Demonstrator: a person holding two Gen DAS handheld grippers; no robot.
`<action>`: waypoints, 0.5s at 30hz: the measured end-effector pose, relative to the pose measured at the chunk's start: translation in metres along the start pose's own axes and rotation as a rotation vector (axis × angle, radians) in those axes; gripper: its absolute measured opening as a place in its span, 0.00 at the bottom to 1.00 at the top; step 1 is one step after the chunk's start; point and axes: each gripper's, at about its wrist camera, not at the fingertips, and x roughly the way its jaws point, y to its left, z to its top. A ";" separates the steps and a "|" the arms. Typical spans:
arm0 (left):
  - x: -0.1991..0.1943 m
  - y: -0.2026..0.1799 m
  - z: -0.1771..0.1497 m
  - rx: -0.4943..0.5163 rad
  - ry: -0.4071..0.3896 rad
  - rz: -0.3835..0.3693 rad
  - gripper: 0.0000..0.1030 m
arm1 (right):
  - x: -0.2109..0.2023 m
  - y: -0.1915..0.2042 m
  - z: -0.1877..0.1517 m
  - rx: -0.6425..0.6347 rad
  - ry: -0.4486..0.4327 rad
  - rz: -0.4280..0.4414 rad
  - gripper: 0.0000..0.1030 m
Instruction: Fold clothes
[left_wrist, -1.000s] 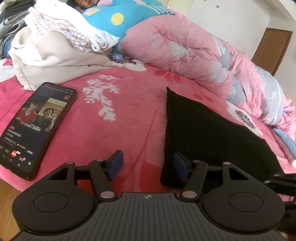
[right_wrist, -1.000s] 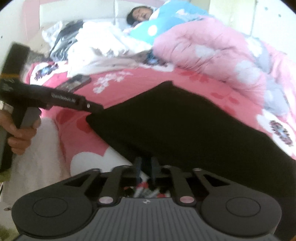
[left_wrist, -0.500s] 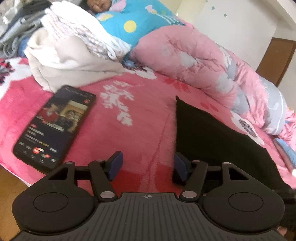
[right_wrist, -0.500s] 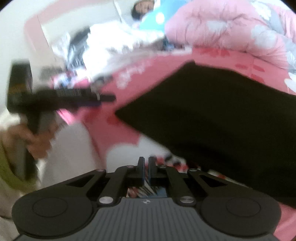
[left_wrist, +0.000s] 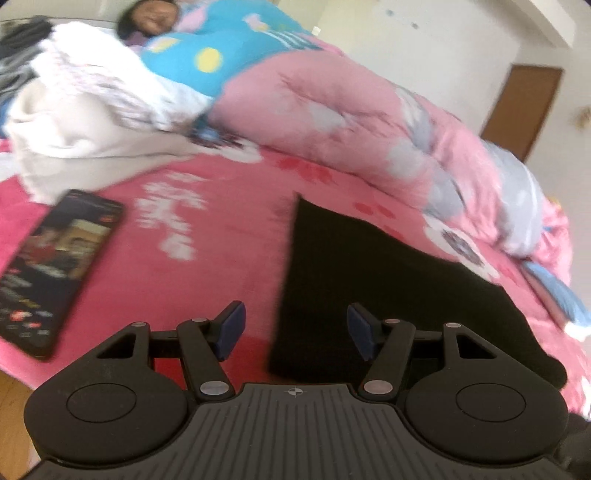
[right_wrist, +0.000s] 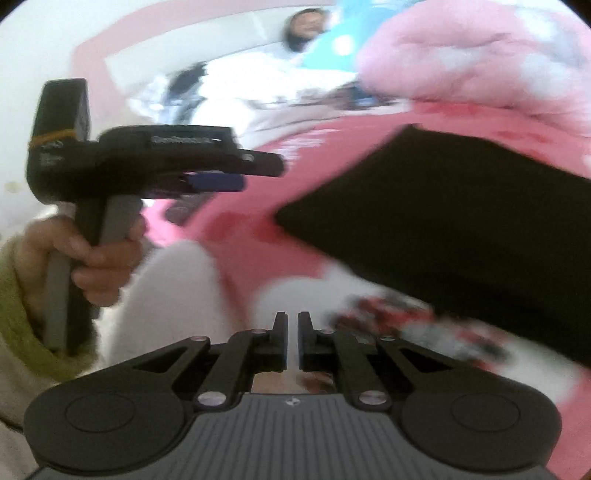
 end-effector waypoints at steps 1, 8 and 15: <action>0.005 -0.006 -0.001 0.019 0.008 -0.006 0.59 | -0.009 -0.010 -0.003 0.031 -0.016 -0.051 0.06; 0.029 -0.030 -0.015 0.138 0.052 0.082 0.59 | -0.061 -0.065 -0.005 0.038 -0.120 -0.413 0.06; 0.034 -0.025 -0.019 0.146 0.085 0.125 0.59 | -0.072 -0.098 -0.011 0.047 -0.112 -0.570 0.07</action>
